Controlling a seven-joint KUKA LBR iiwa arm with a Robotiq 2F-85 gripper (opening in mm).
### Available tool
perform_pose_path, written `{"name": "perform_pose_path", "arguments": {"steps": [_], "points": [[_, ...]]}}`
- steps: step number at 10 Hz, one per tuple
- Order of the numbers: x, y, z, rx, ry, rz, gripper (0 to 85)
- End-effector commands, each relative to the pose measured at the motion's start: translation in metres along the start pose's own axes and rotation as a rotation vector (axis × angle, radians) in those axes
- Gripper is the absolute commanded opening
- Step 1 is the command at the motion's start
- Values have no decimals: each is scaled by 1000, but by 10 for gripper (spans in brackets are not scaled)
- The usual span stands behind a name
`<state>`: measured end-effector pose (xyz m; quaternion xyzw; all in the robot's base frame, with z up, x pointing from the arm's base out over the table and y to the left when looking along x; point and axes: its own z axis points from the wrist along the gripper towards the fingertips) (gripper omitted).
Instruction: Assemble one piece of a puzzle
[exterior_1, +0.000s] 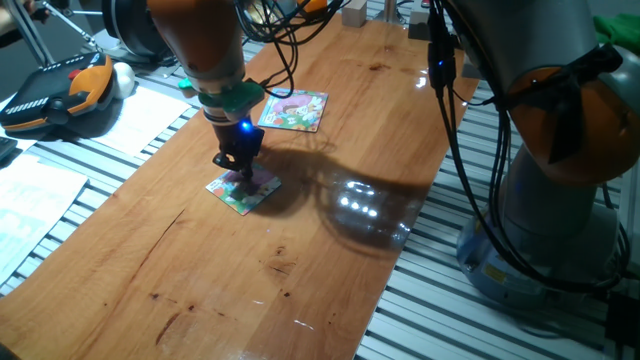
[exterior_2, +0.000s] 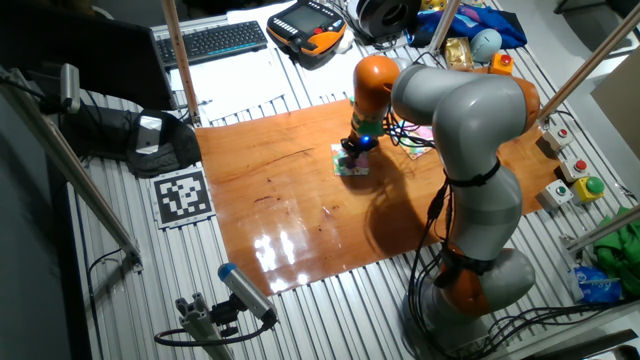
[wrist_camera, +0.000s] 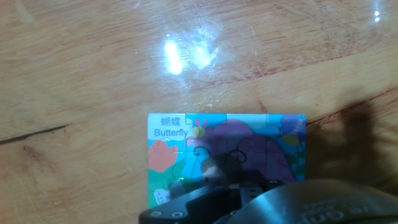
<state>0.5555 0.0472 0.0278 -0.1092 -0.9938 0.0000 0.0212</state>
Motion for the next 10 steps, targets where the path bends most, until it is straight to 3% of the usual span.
{"name": "perform_pose_path", "arguments": {"steps": [1,10], "points": [[0,0,0,0,-1,1,0],[0,0,5,5,-7,5,0]]}}
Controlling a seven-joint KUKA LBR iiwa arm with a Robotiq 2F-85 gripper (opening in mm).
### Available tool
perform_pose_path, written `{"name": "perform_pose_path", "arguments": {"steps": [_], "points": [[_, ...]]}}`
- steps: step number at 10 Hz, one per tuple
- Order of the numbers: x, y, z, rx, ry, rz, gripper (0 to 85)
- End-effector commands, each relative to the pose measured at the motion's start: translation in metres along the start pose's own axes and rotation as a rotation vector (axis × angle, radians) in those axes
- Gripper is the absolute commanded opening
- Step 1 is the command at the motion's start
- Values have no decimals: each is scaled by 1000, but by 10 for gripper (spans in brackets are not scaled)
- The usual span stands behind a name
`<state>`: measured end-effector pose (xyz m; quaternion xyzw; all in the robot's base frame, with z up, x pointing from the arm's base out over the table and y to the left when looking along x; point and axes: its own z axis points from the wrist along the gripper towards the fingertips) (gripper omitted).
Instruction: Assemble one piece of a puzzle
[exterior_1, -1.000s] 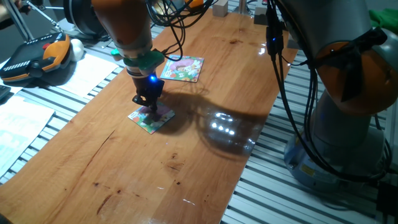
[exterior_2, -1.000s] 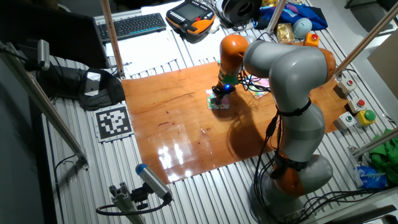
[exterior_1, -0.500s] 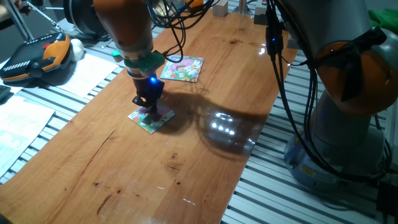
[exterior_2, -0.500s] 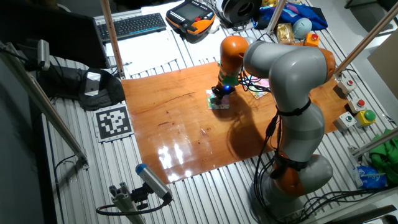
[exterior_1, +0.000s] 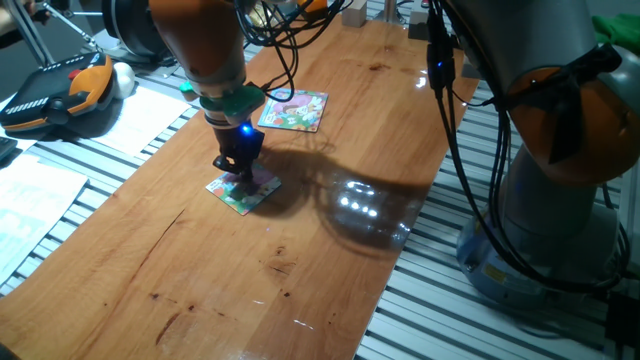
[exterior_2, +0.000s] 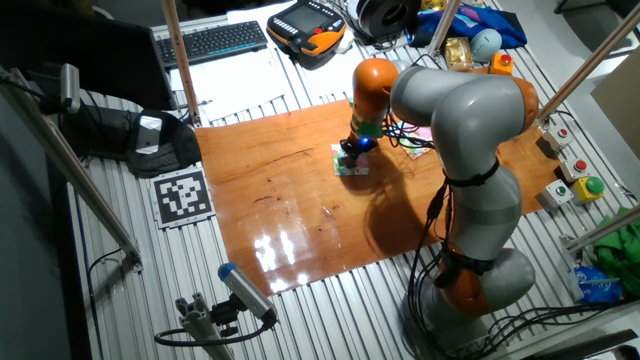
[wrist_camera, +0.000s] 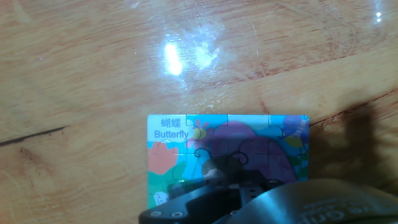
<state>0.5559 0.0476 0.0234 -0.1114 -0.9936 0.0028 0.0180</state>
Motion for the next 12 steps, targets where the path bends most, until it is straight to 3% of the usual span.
{"name": "perform_pose_path", "arguments": {"steps": [1,5,7,9,12], "points": [[0,0,0,0,0,0,0],[1,-4,-13,24,7,-4,0],[2,-9,-25,16,20,-9,0],[8,-19,-50,48,13,-27,0],[15,-30,-68,81,-7,-53,0]]}}
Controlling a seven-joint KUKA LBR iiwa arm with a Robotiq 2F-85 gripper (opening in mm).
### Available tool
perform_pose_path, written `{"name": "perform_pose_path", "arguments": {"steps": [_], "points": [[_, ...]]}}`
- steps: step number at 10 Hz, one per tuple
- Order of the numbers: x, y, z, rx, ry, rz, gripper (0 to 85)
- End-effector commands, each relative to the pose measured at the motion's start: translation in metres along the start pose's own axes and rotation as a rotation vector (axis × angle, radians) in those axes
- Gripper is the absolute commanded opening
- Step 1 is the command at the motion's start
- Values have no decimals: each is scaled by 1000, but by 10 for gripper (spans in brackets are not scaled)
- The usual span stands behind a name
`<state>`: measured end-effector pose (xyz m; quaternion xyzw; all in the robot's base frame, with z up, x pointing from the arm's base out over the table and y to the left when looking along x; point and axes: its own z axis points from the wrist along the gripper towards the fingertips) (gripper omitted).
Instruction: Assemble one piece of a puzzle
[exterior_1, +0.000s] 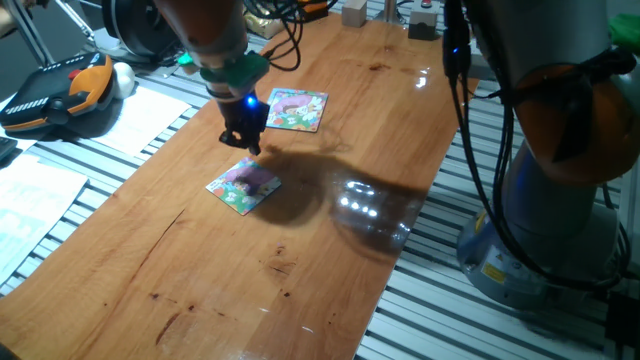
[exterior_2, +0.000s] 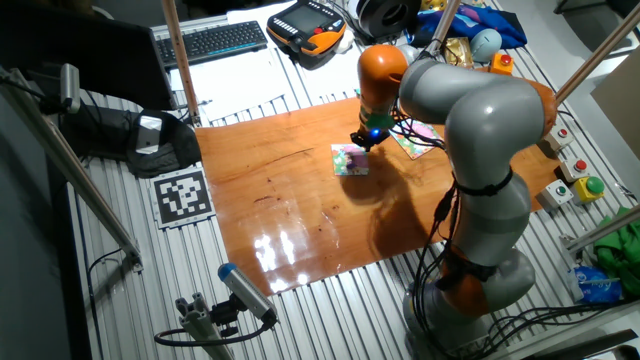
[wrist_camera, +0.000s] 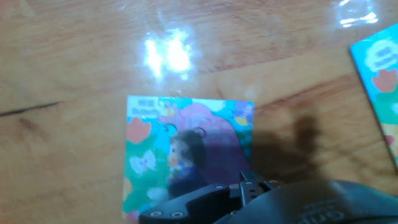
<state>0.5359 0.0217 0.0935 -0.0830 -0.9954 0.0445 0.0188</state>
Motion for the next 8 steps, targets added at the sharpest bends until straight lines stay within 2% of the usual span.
{"name": "perform_pose_path", "arguments": {"steps": [1,3,5,7,8], "points": [[2,-2,-4,2,-6,-5,0],[7,-3,-10,-23,-16,-4,0],[12,-6,-17,-24,-17,-6,0],[13,-10,-20,-53,-12,2,0],[14,-13,-23,-56,-13,0,0]]}}
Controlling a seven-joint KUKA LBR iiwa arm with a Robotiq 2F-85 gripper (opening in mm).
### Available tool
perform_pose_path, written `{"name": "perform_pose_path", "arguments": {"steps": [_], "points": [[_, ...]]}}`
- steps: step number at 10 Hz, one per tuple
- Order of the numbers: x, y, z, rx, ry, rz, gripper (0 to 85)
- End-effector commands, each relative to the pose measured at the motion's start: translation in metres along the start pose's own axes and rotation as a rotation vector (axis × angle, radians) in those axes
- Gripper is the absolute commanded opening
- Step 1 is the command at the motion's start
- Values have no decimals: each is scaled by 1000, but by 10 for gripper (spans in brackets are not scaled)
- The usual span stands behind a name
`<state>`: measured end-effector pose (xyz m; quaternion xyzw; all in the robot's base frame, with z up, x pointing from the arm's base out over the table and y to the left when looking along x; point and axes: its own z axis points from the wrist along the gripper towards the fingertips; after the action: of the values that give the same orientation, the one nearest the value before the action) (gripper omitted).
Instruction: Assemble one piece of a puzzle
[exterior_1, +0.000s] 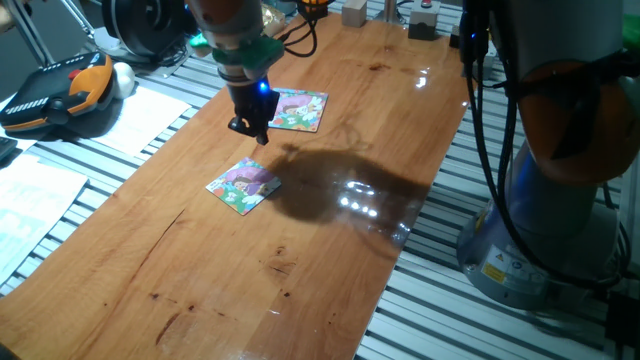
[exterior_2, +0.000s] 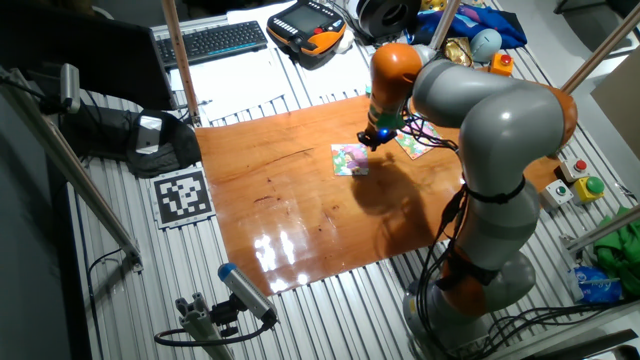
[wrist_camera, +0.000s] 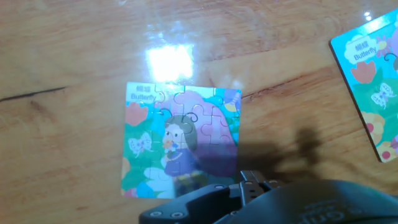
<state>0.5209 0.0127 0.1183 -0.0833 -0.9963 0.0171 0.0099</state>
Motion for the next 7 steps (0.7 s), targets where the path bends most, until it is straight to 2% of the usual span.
{"name": "perform_pose_path", "arguments": {"steps": [1,4,6,7], "points": [[3,-1,-3,1,-2,-3,0],[12,-1,-9,1,-3,-3,0],[9,-3,-8,17,-11,-9,0],[9,-3,-8,13,-12,-9,0]]}}
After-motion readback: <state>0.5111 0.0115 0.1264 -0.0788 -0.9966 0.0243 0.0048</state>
